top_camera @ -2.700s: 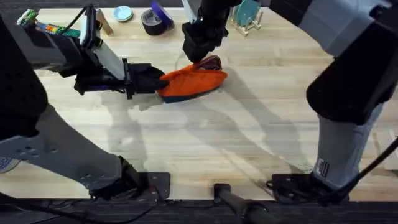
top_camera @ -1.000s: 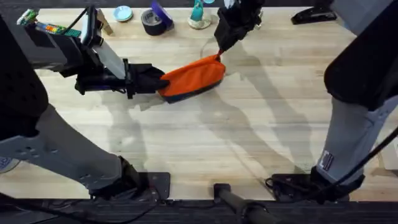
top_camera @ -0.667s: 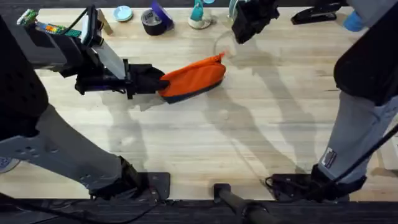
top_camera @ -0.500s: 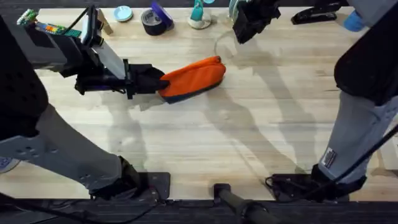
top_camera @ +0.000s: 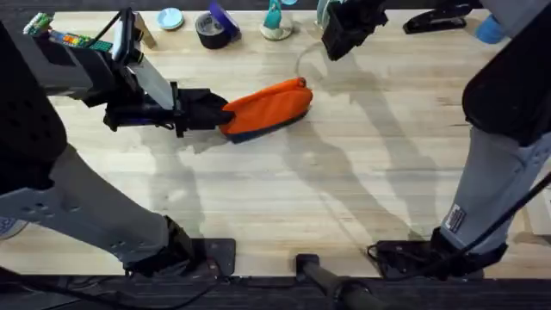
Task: Unzip the bag, pick up the pens from the table one at a time and place them inside, then zip the bag closed.
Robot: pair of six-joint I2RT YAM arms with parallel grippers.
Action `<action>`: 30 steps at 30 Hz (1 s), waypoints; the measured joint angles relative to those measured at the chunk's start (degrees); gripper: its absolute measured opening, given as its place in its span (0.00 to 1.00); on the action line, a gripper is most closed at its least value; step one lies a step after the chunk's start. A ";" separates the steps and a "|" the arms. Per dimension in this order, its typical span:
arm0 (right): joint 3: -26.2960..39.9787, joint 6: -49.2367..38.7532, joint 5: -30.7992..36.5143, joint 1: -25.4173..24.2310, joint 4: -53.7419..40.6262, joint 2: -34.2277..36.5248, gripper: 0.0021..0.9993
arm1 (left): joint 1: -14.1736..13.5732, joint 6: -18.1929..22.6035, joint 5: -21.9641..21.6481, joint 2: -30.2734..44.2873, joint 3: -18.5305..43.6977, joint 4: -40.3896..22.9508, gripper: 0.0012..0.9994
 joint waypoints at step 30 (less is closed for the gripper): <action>2.62 0.35 -0.02 0.00 -0.78 -0.02 1.00 | 0.00 0.00 0.00 0.00 0.00 0.01 0.04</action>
